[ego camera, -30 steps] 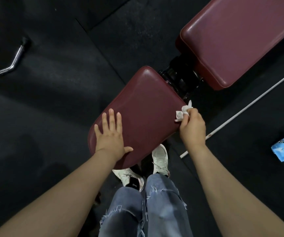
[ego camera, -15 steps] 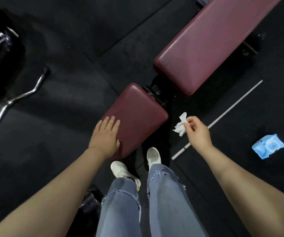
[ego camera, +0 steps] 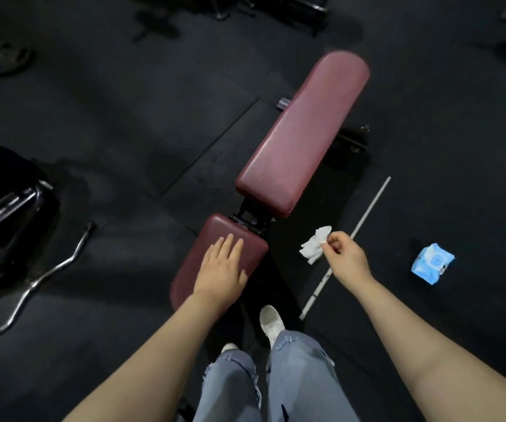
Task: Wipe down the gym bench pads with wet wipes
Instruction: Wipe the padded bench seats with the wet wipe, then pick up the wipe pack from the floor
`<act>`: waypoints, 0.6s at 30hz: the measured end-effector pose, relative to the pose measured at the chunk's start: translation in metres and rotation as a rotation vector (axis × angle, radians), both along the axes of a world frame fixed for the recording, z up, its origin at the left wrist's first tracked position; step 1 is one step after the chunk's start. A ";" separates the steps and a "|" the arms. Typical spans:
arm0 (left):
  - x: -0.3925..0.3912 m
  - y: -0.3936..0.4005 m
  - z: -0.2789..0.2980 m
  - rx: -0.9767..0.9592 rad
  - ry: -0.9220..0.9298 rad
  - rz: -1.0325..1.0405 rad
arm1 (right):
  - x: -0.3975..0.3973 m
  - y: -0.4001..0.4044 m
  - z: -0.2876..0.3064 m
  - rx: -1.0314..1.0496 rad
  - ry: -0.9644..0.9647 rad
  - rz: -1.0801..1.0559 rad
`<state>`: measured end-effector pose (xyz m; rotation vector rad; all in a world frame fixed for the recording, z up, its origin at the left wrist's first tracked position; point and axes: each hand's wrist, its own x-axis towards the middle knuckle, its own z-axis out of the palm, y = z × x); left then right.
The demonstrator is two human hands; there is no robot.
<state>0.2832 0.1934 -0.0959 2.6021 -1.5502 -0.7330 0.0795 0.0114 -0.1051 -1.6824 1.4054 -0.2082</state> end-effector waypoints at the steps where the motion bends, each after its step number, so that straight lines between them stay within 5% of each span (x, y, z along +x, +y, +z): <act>1: -0.005 0.001 0.007 -0.021 0.005 -0.012 | -0.009 0.008 0.008 0.001 0.011 -0.024; 18: -0.151 -0.048 0.058 -0.079 0.075 -0.576 | -0.256 0.130 0.084 -0.064 0.038 -0.615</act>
